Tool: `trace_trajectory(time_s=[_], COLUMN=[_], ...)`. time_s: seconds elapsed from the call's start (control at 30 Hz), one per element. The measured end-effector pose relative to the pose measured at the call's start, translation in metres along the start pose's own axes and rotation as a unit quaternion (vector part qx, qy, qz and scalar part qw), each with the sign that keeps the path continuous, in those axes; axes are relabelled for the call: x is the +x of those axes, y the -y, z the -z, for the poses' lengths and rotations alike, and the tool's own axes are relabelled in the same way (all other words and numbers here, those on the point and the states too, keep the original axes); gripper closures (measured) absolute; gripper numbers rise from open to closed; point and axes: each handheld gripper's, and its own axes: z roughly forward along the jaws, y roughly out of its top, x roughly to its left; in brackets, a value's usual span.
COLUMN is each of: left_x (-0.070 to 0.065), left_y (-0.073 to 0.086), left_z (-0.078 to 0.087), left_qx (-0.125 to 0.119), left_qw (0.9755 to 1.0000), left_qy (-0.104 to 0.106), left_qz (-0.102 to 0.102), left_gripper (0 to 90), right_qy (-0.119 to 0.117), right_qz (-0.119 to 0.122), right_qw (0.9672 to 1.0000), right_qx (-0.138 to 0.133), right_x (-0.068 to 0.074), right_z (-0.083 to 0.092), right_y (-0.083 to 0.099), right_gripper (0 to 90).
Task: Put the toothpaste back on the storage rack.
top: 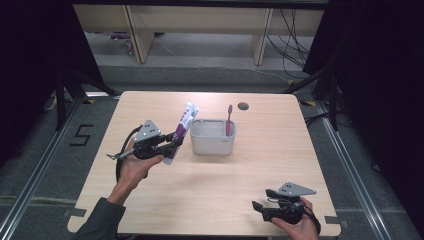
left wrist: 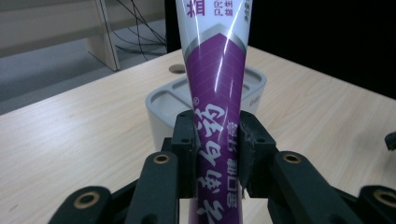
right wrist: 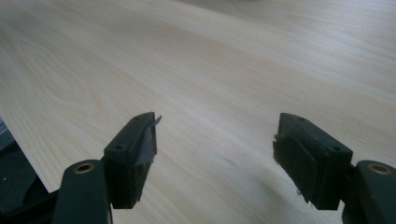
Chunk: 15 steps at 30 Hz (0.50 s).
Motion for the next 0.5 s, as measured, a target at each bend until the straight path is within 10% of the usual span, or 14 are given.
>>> trace_trajectory(time_s=[0.5], left_x=[-0.003], left_y=[-0.019], left_z=[-0.021], left_qx=[-0.042], left_qw=[0.9988], left_qy=[0.002], left_qz=[0.023], left_gripper=[70.8], right_qy=[-0.001], right_qz=[0.0], right_qw=[1.0], right_qx=[-0.001], right_x=[0.0], right_z=[0.0], right_y=[0.0], right_gripper=[30.5])
